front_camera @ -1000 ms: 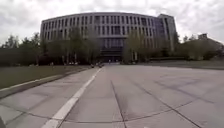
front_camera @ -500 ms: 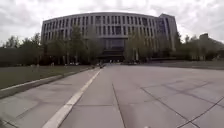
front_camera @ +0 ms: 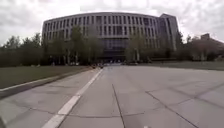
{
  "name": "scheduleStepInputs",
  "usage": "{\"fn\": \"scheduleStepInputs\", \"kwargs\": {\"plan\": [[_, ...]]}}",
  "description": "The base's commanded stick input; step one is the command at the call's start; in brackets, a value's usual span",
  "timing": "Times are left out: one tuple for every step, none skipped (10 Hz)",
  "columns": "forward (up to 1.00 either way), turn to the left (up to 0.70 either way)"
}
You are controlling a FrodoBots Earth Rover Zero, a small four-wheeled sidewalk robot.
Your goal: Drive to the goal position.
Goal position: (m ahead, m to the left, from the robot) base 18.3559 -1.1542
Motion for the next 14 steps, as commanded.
{"fn": "scheduleStepInputs", "kwargs": {"plan": [[0.70, 0.00], [0.70, 0.00], [0.70, 0.00], [0.70, 0.00], [0.70, 0.00], [0.70, 0.00], [0.70, 0.00], [0.70, 0.00], [0.70, 0.00], [0.70, 0.00], [0.70, 0.00], [0.70, 0.00], [0.70, 0.00], [0.70, 0.00]]}}
